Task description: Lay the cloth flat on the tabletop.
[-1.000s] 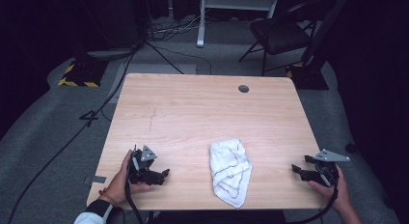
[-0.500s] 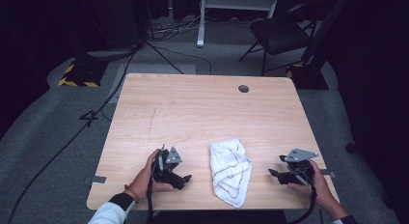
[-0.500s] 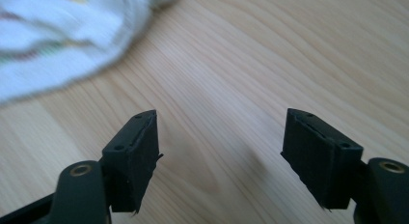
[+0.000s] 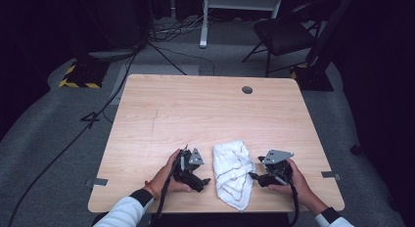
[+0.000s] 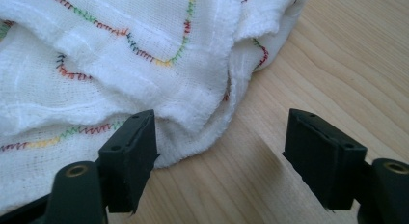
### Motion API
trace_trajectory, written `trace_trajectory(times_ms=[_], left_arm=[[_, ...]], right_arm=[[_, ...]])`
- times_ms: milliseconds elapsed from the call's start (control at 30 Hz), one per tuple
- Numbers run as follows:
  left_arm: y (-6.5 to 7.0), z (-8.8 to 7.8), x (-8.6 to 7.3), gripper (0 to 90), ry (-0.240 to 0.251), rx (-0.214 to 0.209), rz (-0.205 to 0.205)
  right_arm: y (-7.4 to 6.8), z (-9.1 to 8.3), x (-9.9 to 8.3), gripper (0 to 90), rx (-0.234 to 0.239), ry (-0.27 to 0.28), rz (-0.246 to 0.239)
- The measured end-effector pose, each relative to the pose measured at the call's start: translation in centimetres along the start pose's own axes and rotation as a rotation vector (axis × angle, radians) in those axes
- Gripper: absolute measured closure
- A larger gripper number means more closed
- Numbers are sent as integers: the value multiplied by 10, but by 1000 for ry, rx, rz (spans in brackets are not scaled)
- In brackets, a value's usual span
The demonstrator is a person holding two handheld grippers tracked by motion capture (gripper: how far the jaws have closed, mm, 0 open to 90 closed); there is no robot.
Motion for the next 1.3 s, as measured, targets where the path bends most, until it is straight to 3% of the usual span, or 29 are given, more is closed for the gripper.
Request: trace_trajectory(times_ms=[33, 133, 267, 367, 467, 533, 700, 833, 867, 933, 1033, 1067, 1300], left_arm=[[2, 0, 2, 67, -1, 1, 1], [7, -1, 9, 217, 18, 4, 42], [15, 0, 22, 174, 63, -15, 69], [24, 0, 35, 174, 98, -45, 60], [35, 4, 47, 186, 126, -69, 95], [48, 13, 55, 231, 115, -68, 138], [57, 30, 57, 266, 79, -105, 157], [54, 43, 53, 318, 29, -108, 159], [52, 44, 53, 386, 31, -114, 169], [48, 41, 53, 429, 30, -112, 176], [42, 37, 52, 545, 30, -120, 194], [42, 36, 52, 602, 30, -125, 203], [44, 23, 57, 727, 67, -117, 251]], right_arm=[[2, -1, -1, 270, -3, 1, 10], [6, -1, -3, 262, -1, 12, 19], [11, -2, -4, 245, -13, 13, 20], [13, -2, -5, 235, -16, 15, 35], [17, -3, -7, 234, -21, 17, 59], [19, -4, -7, 242, -33, 17, 59], [25, -6, -10, 249, -53, 17, 74], [27, -8, -10, 252, -63, 14, 73], [29, -9, -11, 253, -78, 13, 74], [31, -10, -11, 264, -88, 11, 71], [45, -13, -14, 316, -177, 7, 83], [48, -13, -16, 316, -172, 12, 112], [39, -12, -4, 320, -149, 47, 89]])
Point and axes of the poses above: each handheld gripper's, and its own axes: z roughly forward along the jaws, x roughly out of its top, y roughly to its right, the point moved 9 cm from there along z, roughly forward along the jaws, and after that the axes turned 11 degrees about y, right-handed, at the moved point
